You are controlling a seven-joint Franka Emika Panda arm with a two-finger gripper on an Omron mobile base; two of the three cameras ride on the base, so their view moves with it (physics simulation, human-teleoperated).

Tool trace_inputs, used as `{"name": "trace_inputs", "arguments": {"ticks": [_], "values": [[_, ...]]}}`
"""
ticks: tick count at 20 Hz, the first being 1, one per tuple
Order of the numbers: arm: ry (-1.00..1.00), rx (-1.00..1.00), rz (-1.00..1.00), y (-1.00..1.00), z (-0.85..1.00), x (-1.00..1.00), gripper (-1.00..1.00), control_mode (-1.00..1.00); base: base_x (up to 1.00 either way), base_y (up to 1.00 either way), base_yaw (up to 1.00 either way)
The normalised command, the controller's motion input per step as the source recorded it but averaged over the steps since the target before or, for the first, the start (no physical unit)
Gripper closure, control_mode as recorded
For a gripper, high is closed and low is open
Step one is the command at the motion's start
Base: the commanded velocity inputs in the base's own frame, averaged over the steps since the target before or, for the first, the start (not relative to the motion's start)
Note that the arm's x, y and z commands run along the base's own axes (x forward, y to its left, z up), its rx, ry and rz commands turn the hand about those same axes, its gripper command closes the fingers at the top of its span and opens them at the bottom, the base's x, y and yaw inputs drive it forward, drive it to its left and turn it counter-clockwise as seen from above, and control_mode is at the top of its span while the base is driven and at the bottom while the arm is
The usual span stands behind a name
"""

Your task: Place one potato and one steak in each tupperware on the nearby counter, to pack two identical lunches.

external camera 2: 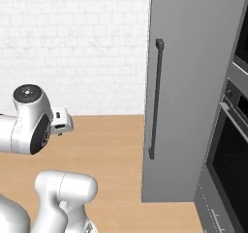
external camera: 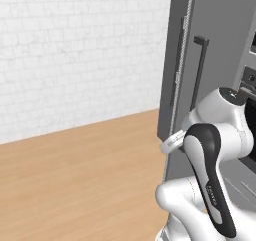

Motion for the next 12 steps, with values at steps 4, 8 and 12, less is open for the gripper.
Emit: {"name": "trace_inputs", "arguments": {"ticks": [4, 8, 12], "values": [[0.0, 0.0, 0.0, 0.0, 0.0, 0.0, -1.0, 1.0, 1.0, 1.0, -0.01], [0.0, 0.0, 0.0, 0.0, 0.0, 0.0, -1.0, 1.0, 1.0, 1.0, -0.01], [0.0, 0.0, 0.0, 0.0, 0.0, 0.0, -1.0, 1.0, 1.0, 0.99, 0.0]]}}
